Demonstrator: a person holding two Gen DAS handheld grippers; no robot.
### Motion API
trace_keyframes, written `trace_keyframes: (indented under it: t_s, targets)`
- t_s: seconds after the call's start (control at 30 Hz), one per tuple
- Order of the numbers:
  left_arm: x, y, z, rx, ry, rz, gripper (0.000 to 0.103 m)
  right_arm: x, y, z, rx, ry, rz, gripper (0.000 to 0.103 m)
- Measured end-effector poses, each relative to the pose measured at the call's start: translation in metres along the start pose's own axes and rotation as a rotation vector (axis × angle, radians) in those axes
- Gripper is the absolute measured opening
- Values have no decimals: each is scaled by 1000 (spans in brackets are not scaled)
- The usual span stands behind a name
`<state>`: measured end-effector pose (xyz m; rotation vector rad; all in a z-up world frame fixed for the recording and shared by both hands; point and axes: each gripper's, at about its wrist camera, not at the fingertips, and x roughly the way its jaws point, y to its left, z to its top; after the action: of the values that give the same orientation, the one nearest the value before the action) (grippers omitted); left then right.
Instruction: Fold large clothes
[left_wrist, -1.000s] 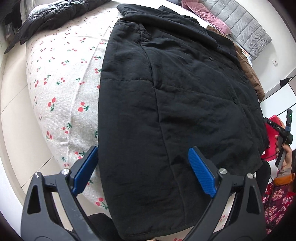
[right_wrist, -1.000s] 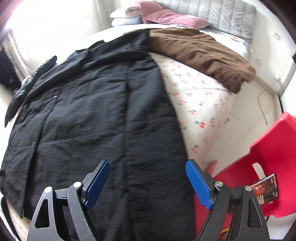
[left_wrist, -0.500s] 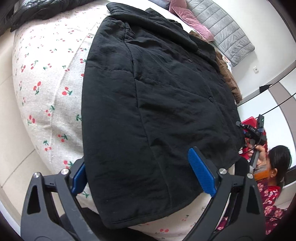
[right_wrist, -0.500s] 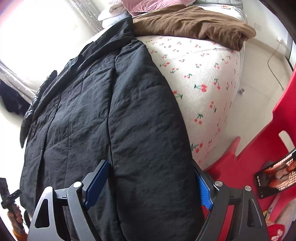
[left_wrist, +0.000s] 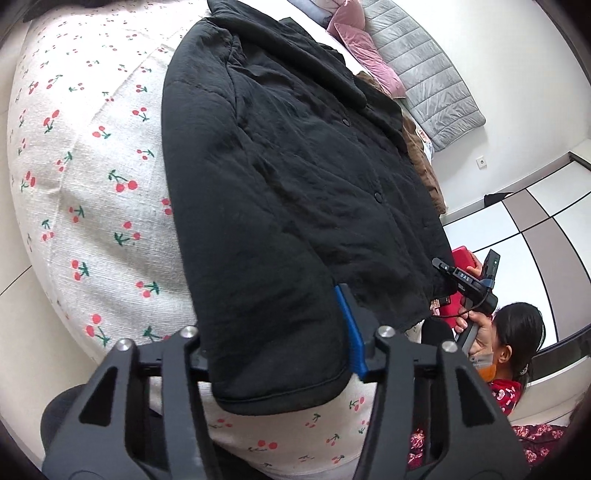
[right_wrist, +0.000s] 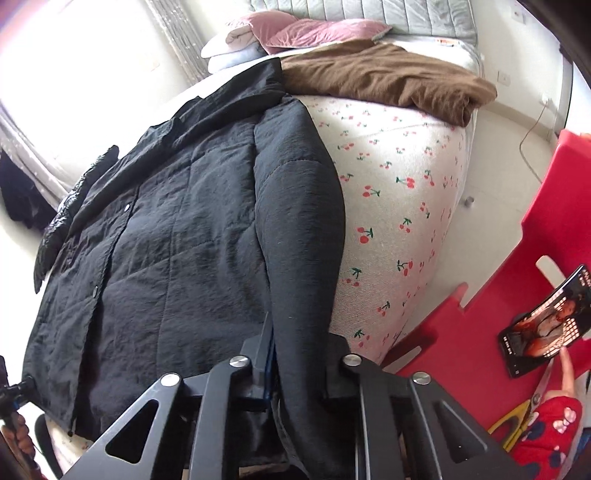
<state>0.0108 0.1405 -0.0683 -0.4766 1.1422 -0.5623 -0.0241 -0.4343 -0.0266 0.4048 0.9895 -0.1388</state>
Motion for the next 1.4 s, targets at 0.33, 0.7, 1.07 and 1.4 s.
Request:
trace_keyframes:
  t_s: [0.33, 0.7, 1.07, 1.4]
  targets:
    - [-28, -29, 12, 19, -117, 2, 13, -38, 23, 11, -48, -120, 34, 10]
    - [-50, -69, 44, 125, -238, 4, 11, -69, 65, 42, -160, -240, 37, 8]
    - [-67, -106, 113, 240, -328, 33, 11, -75, 87, 92, -228, -308, 49, 8]
    - [-71, -128, 226, 285, -463, 128, 11, -60, 89, 204, -208, -389, 34, 8]
